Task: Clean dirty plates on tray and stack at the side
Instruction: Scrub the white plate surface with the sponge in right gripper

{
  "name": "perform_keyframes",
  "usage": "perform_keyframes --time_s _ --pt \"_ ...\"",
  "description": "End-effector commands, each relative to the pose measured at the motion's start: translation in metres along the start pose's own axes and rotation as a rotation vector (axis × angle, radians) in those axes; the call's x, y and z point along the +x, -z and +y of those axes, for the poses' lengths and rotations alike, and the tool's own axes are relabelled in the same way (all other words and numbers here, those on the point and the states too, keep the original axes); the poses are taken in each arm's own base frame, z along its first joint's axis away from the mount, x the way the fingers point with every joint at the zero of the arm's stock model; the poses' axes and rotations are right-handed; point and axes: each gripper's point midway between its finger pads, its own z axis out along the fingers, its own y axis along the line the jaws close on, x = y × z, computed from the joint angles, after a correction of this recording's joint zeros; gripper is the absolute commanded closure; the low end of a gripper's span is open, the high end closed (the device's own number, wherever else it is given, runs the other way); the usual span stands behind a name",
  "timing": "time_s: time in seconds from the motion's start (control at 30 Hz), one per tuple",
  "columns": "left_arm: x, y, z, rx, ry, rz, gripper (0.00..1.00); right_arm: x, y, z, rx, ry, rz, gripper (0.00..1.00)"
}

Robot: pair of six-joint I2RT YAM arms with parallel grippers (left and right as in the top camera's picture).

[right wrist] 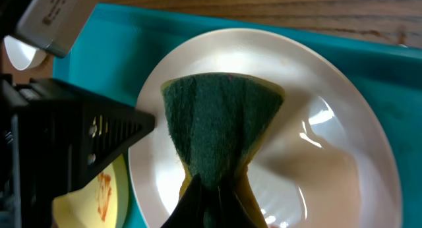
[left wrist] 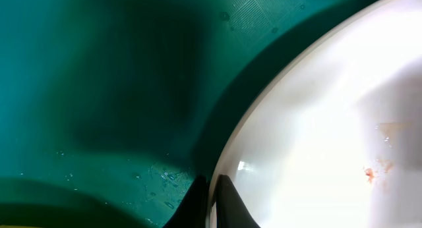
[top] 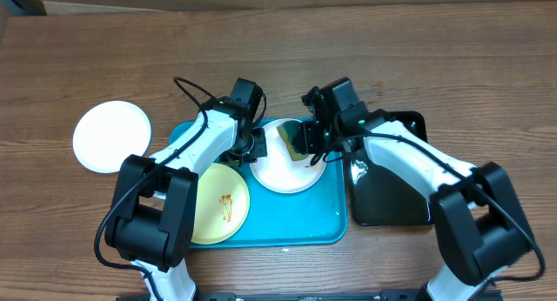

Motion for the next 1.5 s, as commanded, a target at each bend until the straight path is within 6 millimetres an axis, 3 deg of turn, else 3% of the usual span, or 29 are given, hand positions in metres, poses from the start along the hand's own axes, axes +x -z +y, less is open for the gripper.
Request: perform_keyframes --time_s 0.0,0.07,0.47,0.67,0.83,0.93,1.07,1.2,1.23,1.33,1.47 --pt "0.004 -0.005 0.005 -0.020 0.012 0.014 0.96 -0.004 0.011 -0.008 0.076 -0.004 -0.026 0.96" --pt "0.004 -0.005 0.005 -0.020 0.013 0.014 0.96 0.002 0.008 -0.020 0.128 -0.012 -0.021 0.96" --pt "0.004 -0.005 0.005 -0.020 0.012 0.014 0.96 0.036 -0.015 -0.038 0.150 -0.086 -0.014 0.96" --pt "0.004 -0.005 0.005 -0.020 0.012 0.014 0.96 0.059 -0.025 -0.036 0.155 -0.156 0.020 0.96" --pt "0.004 -0.005 0.005 -0.021 0.013 0.014 0.96 0.066 -0.036 -0.026 0.147 -0.180 -0.014 0.96" --pt "0.004 -0.005 0.005 -0.019 0.013 0.015 0.96 0.061 -0.039 -0.022 0.146 -0.202 -0.050 0.96" --pt "0.004 -0.005 0.005 -0.019 0.013 0.015 0.96 0.030 -0.033 -0.004 0.049 -0.172 -0.142 0.96" --pt "0.004 -0.005 0.005 -0.019 0.013 0.015 0.96 -0.021 0.003 0.034 -0.158 -0.127 -0.249 0.96" --pt "0.004 -0.005 0.005 -0.019 0.013 0.015 0.96 -0.039 0.025 0.048 -0.248 -0.109 -0.286 0.96" --pt "0.004 -0.005 0.005 -0.019 0.013 0.015 0.96 -0.039 0.030 0.042 -0.243 -0.151 -0.276 0.96" --pt "0.004 -0.005 0.005 -0.018 0.013 0.015 0.96 -0.017 0.016 0.030 -0.191 -0.193 -0.197 0.96"
